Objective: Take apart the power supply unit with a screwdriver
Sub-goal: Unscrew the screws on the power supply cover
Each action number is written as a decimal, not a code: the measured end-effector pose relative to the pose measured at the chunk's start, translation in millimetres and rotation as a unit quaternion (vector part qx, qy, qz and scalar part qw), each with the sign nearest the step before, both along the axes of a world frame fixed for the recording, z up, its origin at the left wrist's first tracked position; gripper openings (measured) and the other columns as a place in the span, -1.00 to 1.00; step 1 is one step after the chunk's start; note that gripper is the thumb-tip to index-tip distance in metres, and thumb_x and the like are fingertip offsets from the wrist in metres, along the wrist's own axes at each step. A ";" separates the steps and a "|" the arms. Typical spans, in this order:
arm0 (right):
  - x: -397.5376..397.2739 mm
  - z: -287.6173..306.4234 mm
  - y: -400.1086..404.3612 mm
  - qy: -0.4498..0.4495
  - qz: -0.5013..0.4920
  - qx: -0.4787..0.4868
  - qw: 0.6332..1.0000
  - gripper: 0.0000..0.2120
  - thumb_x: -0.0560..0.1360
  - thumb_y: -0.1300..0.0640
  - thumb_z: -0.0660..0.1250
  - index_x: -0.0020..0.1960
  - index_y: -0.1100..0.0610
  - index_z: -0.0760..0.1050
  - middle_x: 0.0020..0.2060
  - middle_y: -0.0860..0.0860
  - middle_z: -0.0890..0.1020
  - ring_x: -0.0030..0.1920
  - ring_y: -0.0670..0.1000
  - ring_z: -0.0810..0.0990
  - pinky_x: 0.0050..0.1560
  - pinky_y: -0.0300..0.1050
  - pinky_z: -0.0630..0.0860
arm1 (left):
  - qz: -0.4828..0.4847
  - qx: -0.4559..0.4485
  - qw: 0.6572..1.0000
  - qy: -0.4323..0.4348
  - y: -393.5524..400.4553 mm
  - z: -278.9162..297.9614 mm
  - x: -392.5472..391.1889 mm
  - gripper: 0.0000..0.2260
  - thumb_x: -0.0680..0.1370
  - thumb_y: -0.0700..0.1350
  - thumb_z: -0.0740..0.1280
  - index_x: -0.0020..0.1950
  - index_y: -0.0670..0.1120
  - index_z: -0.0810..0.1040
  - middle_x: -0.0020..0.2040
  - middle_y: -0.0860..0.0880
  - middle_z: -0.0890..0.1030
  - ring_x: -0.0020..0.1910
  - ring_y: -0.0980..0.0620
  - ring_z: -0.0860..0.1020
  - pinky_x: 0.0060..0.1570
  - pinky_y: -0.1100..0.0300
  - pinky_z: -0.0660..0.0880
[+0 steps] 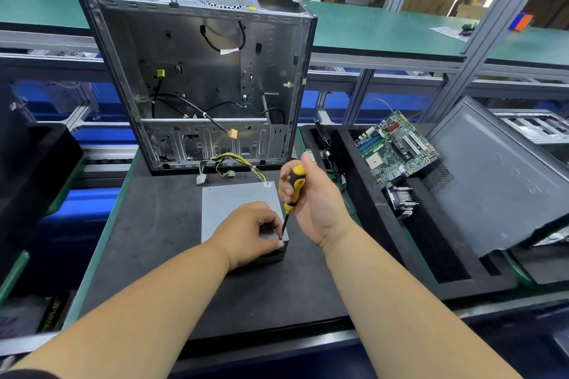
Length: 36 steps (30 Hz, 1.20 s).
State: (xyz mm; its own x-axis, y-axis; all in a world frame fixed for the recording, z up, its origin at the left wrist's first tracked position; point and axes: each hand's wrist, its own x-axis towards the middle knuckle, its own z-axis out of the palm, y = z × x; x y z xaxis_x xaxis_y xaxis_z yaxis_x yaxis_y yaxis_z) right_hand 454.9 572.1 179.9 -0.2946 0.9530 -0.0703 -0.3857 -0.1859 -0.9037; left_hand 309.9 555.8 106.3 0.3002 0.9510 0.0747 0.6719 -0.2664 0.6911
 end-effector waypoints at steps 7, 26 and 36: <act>4.9 1.9 -2.2 -0.051 0.015 0.033 0.998 -0.79 0.50 -0.01 0.27 -0.19 0.12 0.41 -0.30 0.04 0.51 -0.27 0.02 0.49 -0.13 -0.17 0.44 | -0.001 0.000 1.000 0.002 0.4 -1.0 -0.6 -0.73 0.35 -0.03 0.55 -0.30 0.22 0.47 -0.17 0.12 0.52 -0.08 0.13 0.47 0.00 0.17 0.46; -4.6 1.7 -1.0 -0.011 0.019 0.021 1.000 -0.67 0.60 -0.08 0.21 -0.18 0.15 0.39 -0.46 -0.04 0.34 -0.43 -0.06 0.26 -0.37 -0.22 0.20 | 0.004 -0.006 1.000 -0.002 -1.0 1.0 0.5 -0.73 0.35 -0.04 0.55 -0.31 0.20 0.47 -0.16 0.07 0.53 -0.09 0.08 0.49 -0.02 0.11 0.48; 11.1 -0.2 1.2 -0.055 0.007 0.045 0.997 -0.75 0.58 0.01 0.27 -0.17 0.15 0.52 -0.26 0.04 0.56 -0.26 0.01 0.53 -0.13 -0.11 0.47 | -0.002 0.005 1.000 0.007 0.3 -1.0 -1.0 -0.70 0.35 -0.02 0.55 -0.30 0.25 0.44 -0.16 0.14 0.50 -0.09 0.17 0.46 -0.06 0.25 0.41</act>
State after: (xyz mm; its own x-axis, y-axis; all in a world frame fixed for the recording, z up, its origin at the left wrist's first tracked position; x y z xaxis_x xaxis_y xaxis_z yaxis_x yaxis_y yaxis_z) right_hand 466.1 573.3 179.7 -0.3024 0.9530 -0.0171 -0.2822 -0.1067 -0.9534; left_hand 309.0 556.0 105.3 0.3057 0.9488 0.0800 0.6800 -0.2764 0.6791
